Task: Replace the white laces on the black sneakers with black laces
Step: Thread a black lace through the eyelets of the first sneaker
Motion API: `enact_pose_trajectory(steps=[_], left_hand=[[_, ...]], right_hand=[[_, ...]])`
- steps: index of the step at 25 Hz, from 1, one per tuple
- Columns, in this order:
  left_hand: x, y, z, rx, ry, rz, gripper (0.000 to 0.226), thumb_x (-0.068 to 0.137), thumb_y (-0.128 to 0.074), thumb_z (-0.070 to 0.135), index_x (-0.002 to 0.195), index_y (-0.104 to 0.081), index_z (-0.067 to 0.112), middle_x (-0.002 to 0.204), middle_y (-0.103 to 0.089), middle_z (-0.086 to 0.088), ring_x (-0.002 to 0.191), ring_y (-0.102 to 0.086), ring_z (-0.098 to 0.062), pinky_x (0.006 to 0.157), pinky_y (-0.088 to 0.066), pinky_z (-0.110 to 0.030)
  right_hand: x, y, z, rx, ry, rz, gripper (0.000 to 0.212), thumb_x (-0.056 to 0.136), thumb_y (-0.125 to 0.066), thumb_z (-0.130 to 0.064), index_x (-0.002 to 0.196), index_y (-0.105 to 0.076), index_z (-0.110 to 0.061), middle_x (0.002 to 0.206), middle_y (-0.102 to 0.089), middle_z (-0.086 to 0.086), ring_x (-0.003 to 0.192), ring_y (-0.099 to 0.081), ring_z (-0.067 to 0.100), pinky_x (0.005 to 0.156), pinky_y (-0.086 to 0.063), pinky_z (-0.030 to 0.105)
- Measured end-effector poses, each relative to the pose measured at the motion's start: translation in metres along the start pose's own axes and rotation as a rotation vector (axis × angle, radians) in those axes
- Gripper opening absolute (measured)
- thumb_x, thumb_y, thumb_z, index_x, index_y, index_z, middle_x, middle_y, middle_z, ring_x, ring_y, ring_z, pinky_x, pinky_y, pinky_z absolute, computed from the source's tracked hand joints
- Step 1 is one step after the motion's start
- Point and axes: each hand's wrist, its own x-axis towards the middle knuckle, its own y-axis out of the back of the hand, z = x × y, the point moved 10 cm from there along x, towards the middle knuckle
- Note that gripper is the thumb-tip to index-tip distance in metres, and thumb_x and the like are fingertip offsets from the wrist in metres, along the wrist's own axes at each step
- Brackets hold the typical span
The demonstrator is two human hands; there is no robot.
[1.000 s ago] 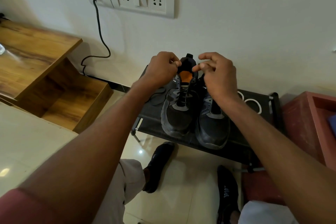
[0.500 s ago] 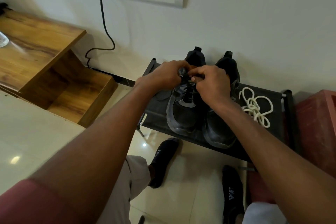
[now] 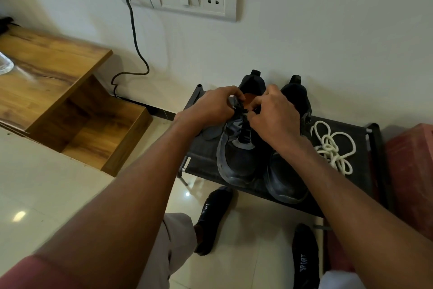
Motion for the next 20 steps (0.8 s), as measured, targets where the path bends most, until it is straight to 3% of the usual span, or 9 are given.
enact_pose_trajectory(steps=[3,5,8,11,13,15,20], left_hand=[[0.001,0.001,-0.001,-0.01,0.0,0.009,0.044,0.089,-0.061,0.001,0.12,-0.065,0.033,0.089,-0.074,-0.014,0.067,-0.06,-0.018,0.065,-0.053,-0.038],[0.001,0.001,0.0,-0.017,-0.001,0.01,0.046,0.089,-0.061,0.0,0.122,-0.063,0.033,0.089,-0.074,-0.014,0.07,-0.063,-0.018,0.067,-0.056,-0.04],[0.002,0.0,-0.007,-0.048,0.037,0.022,0.045,0.087,-0.064,0.003,0.125,-0.057,0.026,0.093,-0.075,-0.009,0.085,-0.07,-0.024,0.076,-0.059,-0.045],[0.005,0.003,-0.016,-0.048,0.085,0.042,0.025,0.085,-0.075,0.008,0.105,-0.062,0.019,0.094,-0.072,-0.003,0.095,-0.069,-0.022,0.084,-0.06,-0.043],[0.006,0.001,-0.017,-0.072,0.09,0.029,0.011,0.087,-0.079,0.012,0.091,-0.07,0.015,0.087,-0.071,-0.001,0.089,-0.069,-0.019,0.076,-0.055,-0.034],[0.004,-0.002,-0.014,-0.095,0.097,0.037,0.013,0.088,-0.081,0.017,0.086,-0.07,0.009,0.081,-0.069,-0.001,0.078,-0.064,-0.015,0.067,-0.047,-0.026],[0.001,0.0,-0.007,-0.112,0.102,0.116,0.013,0.086,-0.083,0.016,0.088,-0.072,0.009,0.078,-0.067,0.002,0.072,-0.061,-0.011,0.06,-0.042,-0.023]], right_hand=[[-0.002,-0.004,0.001,-0.01,-0.013,-0.021,0.009,0.095,-0.074,-0.029,0.101,-0.078,-0.023,0.109,-0.049,-0.002,0.078,-0.048,0.012,0.052,-0.025,0.018],[-0.001,-0.008,0.002,0.013,-0.021,-0.024,0.011,0.096,-0.073,-0.028,0.104,-0.078,-0.023,0.112,-0.05,0.0,0.079,-0.049,0.012,0.053,-0.025,0.017],[-0.001,-0.014,0.002,0.139,-0.042,-0.029,0.013,0.096,-0.075,-0.027,0.108,-0.079,-0.022,0.115,-0.05,0.002,0.084,-0.059,0.018,0.061,-0.043,0.022],[-0.004,-0.017,0.008,0.168,-0.111,-0.024,0.016,0.095,-0.077,-0.032,0.109,-0.076,-0.023,0.117,-0.051,0.002,0.087,-0.065,0.024,0.069,-0.056,0.034],[-0.003,-0.018,0.01,0.146,-0.139,-0.039,0.016,0.096,-0.076,-0.034,0.107,-0.076,-0.024,0.12,-0.051,0.004,0.088,-0.066,0.026,0.071,-0.056,0.036],[-0.001,-0.025,0.008,0.179,-0.137,-0.106,0.013,0.098,-0.072,-0.031,0.108,-0.077,-0.023,0.122,-0.048,0.005,0.096,-0.064,0.027,0.077,-0.056,0.036],[0.005,-0.034,0.012,0.3,-0.138,-0.286,0.024,0.1,-0.06,-0.016,0.117,-0.077,-0.02,0.125,-0.043,0.004,0.114,-0.057,0.026,0.091,-0.043,0.029]])
